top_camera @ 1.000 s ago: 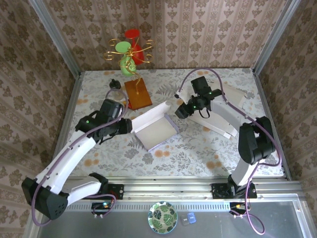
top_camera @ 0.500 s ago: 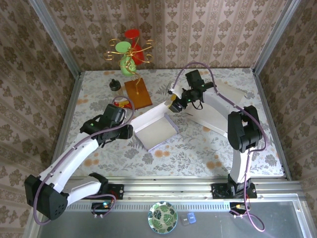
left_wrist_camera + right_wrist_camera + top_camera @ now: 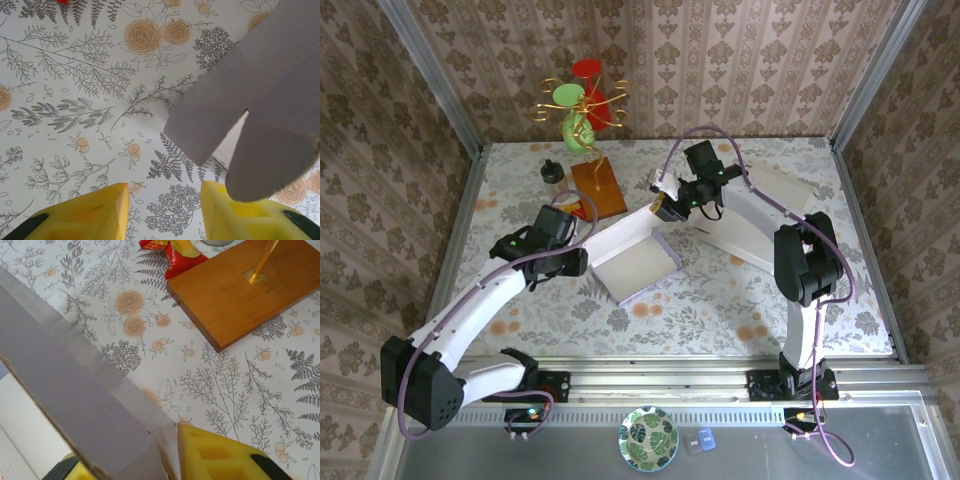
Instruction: Fold the paper box
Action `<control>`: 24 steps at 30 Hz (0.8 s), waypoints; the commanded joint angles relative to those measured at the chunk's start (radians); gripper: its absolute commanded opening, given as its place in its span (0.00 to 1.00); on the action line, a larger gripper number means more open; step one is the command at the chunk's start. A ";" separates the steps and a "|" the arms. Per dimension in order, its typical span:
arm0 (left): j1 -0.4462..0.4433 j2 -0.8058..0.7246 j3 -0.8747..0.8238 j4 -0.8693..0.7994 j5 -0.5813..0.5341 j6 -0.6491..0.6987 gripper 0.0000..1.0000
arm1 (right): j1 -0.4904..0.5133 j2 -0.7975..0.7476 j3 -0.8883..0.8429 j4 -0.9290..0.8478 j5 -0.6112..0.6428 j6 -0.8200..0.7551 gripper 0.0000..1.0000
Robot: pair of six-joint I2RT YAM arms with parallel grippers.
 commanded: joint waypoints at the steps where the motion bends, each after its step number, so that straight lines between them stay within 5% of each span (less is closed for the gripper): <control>1: 0.016 0.004 0.016 0.005 -0.003 0.033 0.43 | 0.009 -0.013 -0.001 -0.035 0.034 -0.025 0.20; 24: 0.110 0.146 0.129 0.005 0.074 0.221 0.44 | 0.034 -0.103 -0.066 -0.069 0.077 0.010 0.00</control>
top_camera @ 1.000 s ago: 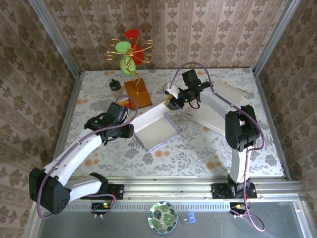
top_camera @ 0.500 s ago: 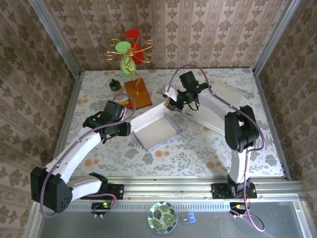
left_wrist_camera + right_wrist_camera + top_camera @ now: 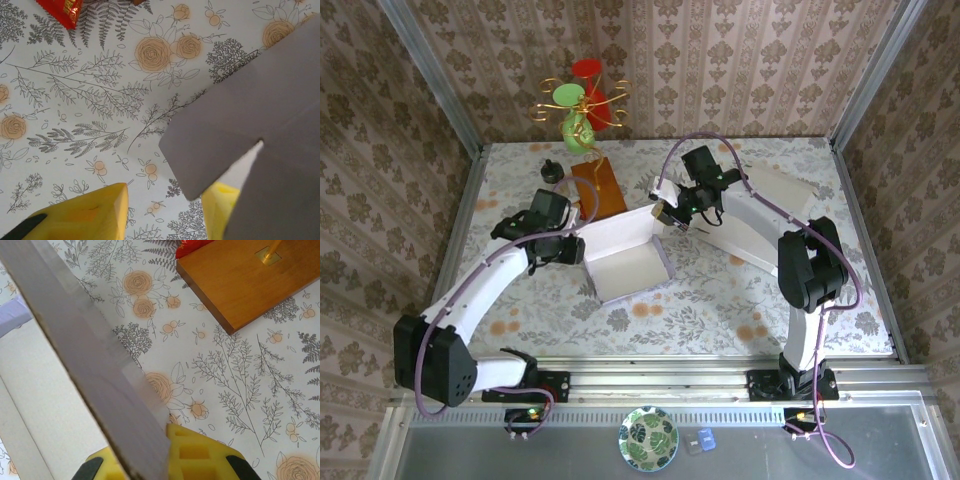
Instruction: Fold the paper box
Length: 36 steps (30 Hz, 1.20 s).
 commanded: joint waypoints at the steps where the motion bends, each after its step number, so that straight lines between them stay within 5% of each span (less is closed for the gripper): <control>1: 0.012 0.025 0.040 0.000 0.012 0.069 0.43 | 0.008 -0.049 -0.016 -0.031 0.007 0.014 0.00; 30: 0.036 0.107 0.076 0.062 0.048 0.088 0.01 | 0.032 -0.049 -0.013 -0.026 0.033 0.059 0.00; 36: 0.034 0.112 0.071 0.064 0.032 0.054 0.00 | 0.037 -0.043 0.014 -0.023 0.060 0.155 0.00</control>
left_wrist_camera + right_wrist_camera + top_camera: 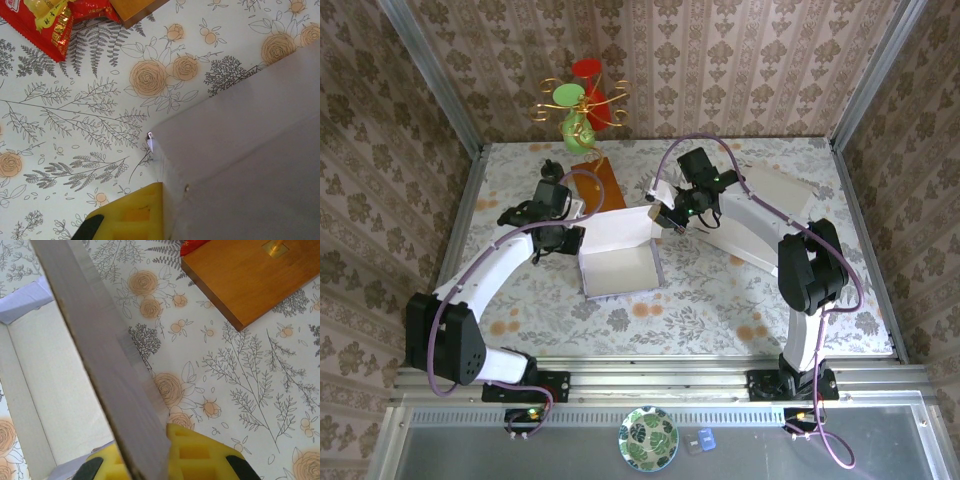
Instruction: Fold the paper box
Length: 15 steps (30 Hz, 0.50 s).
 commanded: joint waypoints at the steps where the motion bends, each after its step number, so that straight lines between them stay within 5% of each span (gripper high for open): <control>1: -0.007 0.004 0.020 0.008 -0.020 -0.045 0.00 | 0.015 -0.027 0.022 -0.003 0.052 0.112 0.00; 10: -0.072 0.014 -0.019 0.167 -0.059 -0.210 0.00 | 0.139 -0.060 -0.022 0.112 0.413 0.518 0.00; 15: -0.076 0.029 -0.032 0.271 -0.035 -0.252 0.00 | 0.141 -0.072 -0.033 0.152 0.479 0.705 0.00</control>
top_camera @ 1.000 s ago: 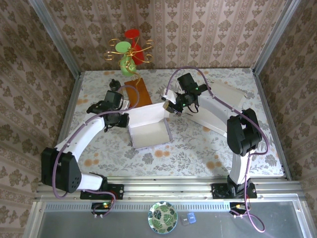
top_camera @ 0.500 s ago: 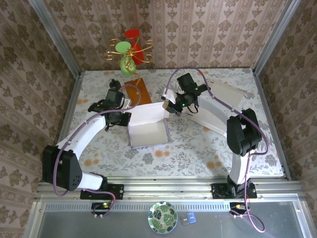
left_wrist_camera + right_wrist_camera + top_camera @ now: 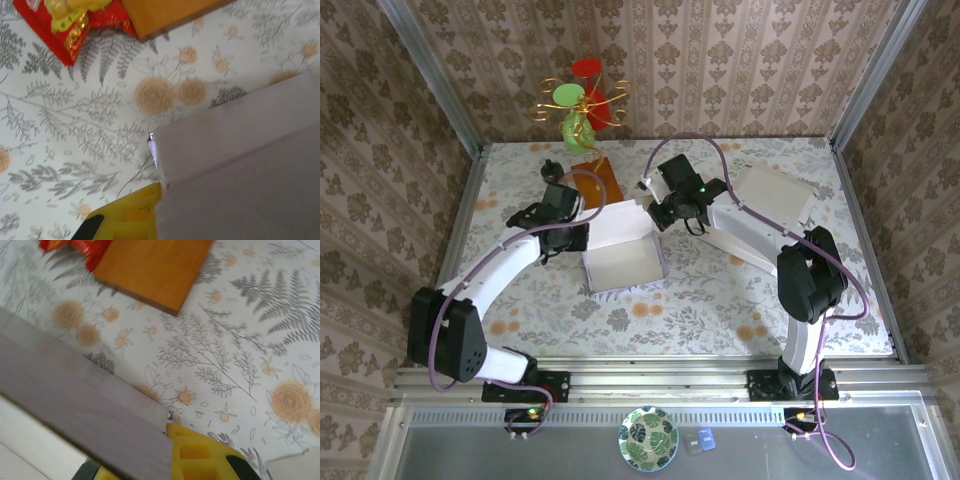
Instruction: Fold the paper box
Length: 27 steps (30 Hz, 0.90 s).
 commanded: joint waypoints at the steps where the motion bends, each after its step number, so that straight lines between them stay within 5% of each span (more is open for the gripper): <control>1: -0.019 0.014 0.002 0.168 0.057 -0.052 0.00 | 0.020 -0.029 -0.017 0.064 0.078 0.191 0.00; 12: -0.014 0.091 -0.024 0.384 0.123 -0.080 0.00 | 0.033 -0.060 -0.108 0.240 0.156 0.369 0.00; 27: -0.019 -0.017 -0.304 0.704 0.150 -0.091 0.00 | 0.110 -0.193 -0.450 0.646 0.324 0.535 0.00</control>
